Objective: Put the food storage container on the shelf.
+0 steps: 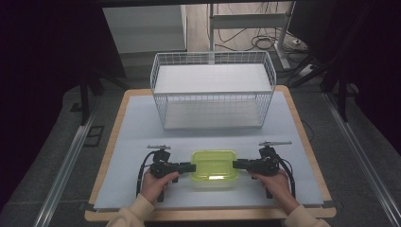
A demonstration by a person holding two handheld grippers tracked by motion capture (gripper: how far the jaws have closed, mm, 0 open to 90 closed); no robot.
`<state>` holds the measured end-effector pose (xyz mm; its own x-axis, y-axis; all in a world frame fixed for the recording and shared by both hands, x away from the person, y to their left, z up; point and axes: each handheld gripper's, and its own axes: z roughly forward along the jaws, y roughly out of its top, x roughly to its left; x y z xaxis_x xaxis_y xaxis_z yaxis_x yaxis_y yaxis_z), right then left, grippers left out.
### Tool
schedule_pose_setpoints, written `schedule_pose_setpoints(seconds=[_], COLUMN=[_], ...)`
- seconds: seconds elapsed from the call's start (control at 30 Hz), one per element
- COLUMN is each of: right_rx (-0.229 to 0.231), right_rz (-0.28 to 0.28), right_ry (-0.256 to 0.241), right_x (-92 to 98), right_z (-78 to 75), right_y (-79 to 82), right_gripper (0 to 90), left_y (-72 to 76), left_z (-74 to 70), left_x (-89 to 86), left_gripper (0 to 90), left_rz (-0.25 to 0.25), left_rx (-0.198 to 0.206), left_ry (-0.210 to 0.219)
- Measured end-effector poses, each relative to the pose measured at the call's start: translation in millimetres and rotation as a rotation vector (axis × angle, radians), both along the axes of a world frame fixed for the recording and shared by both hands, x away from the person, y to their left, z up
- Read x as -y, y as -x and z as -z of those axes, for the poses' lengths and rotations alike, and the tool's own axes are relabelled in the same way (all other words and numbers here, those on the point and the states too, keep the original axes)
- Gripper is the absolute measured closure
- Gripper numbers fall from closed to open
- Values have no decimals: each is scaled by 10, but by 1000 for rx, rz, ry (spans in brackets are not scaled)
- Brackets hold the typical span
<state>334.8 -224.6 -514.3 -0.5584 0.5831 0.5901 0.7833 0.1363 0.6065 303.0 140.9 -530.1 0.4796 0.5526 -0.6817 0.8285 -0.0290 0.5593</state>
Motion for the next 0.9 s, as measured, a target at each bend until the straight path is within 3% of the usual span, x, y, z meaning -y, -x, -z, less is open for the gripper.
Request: schedule_pose_setpoints(seconds=[0.17, 0.47, 0.73, 0.9], right_rx=[-17, -61, -65, -87], right_rz=[-11, -7, -6, -3], right_ry=[10, -17, -23, -52], right_x=[-29, -24, -17, 9], right_z=[19, 24, 19, -5], right_y=[5, -4, -6, -6], right_gripper=[669, 708, 724, 761], left_y=[-6, -14, -20, -7], left_z=[11, 30, 38, 18], left_x=[-3, 2, -10, -21], left_gripper=[660, 699, 719, 748], left_rz=[4, 28, 38, 39], left_rx=[-14, -34, -45, -43], left_ry=[-3, 17, 35, 48])
